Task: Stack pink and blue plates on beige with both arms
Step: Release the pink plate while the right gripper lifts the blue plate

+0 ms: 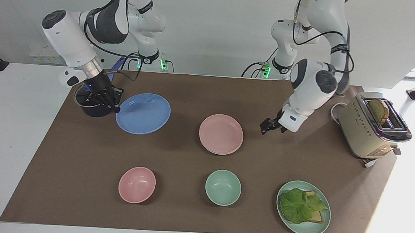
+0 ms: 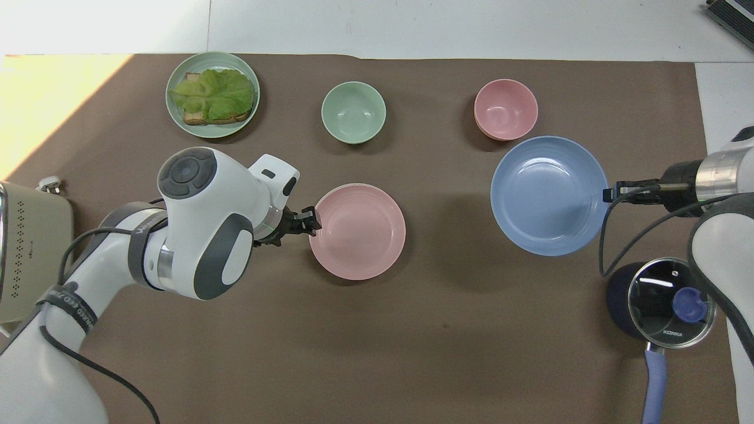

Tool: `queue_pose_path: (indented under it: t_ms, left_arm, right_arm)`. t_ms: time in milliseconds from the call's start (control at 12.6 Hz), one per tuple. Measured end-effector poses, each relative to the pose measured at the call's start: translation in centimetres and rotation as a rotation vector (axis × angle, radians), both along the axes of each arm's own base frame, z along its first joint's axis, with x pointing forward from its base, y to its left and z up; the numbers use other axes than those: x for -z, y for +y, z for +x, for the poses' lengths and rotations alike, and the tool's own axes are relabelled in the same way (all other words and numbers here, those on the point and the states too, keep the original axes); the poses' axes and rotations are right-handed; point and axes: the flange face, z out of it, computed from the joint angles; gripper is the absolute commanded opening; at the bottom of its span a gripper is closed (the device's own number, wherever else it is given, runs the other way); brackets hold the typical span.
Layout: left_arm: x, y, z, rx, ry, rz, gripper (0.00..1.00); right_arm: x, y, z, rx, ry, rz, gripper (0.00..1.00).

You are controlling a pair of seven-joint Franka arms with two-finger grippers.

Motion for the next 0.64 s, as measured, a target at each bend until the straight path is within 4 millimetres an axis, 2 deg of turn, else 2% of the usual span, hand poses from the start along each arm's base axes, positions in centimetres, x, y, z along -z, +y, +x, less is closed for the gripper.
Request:
queue_pose_path:
  t_ms: [159, 318, 477, 636]
  left_arm:
    - [-3.6, 6.2, 1.7, 0.036, -0.028, 0.015, 1.00]
    - [-7.4, 11.1, 2.1, 0.094, -0.071, 0.043, 1.00]
    - [-11.5, 14.4, 1.0, 0.157, -0.116, 0.088, 1.00]
    - [-14.9, 15.9, -0.6, 0.212, -0.133, 0.131, 1.00]
  right_arm:
    - [0.0, 4.0, -0.1, 0.024, 0.014, -0.023, 0.00]
    - [0.3, 9.0, 0.0, 0.054, 0.002, -0.034, 0.00]
    - [2.2, 15.5, -0.2, 0.075, 0.006, -0.030, 0.00]
    - [4.8, 21.0, -0.7, 0.084, 0.016, -0.031, 0.00]
